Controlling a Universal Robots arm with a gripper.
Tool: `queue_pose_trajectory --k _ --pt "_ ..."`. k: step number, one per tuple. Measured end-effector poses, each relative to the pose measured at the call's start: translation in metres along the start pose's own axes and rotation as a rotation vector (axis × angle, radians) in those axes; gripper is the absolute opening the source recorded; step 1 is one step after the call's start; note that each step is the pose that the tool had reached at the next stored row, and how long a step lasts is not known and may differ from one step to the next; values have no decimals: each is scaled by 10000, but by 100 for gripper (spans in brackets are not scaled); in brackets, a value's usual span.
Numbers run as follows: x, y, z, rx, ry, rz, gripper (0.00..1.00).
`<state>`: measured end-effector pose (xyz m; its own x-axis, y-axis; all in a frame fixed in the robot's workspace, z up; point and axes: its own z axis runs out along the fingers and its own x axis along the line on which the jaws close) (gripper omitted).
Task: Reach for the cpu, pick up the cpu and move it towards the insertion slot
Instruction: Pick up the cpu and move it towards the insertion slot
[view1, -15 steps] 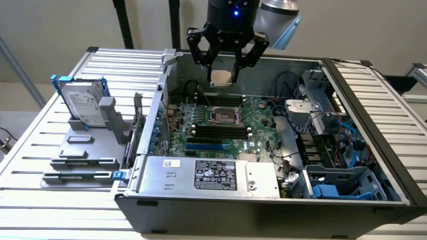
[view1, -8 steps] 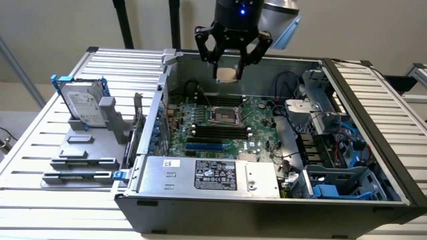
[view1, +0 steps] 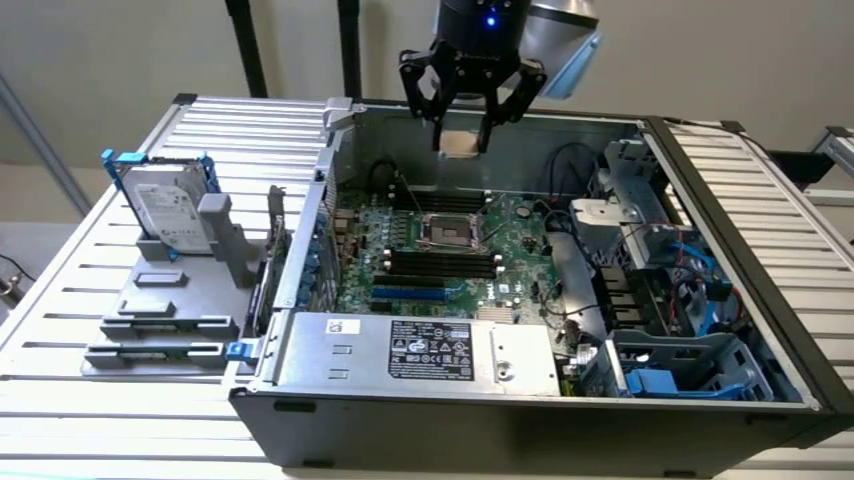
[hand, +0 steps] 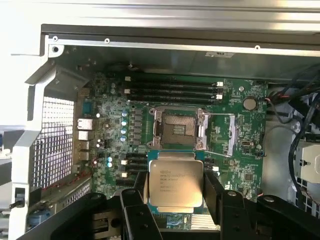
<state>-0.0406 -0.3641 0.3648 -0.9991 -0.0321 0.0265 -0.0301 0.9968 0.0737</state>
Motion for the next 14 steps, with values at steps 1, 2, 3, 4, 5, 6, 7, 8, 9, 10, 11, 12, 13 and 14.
queue_pose_trajectory --k 1,2,3,4,5,6,7,8,9,10,11,12,13,14 --pt "-9 23 9 6 0 4 55" --pt "-17 43 18 11 0 9 55" --pt "-24 63 26 16 -1 15 55" --pt "-30 81 33 20 -1 24 55" --pt "-35 97 39 23 -2 35 55" --pt "-40 112 44 28 -2 49 55" --pt "-45 128 49 31 -4 64 55" --pt "-49 144 53 34 -4 77 55" --pt "-54 162 58 38 -5 87 55" --pt "-58 181 62 45 -6 94 55" --pt "-63 200 66 52 -5 102 55" --pt "-68 218 70 61 -5 110 55" --pt "-77 233 75 74 -6 115 55" --pt "-86 248 78 89 -6 121 55"
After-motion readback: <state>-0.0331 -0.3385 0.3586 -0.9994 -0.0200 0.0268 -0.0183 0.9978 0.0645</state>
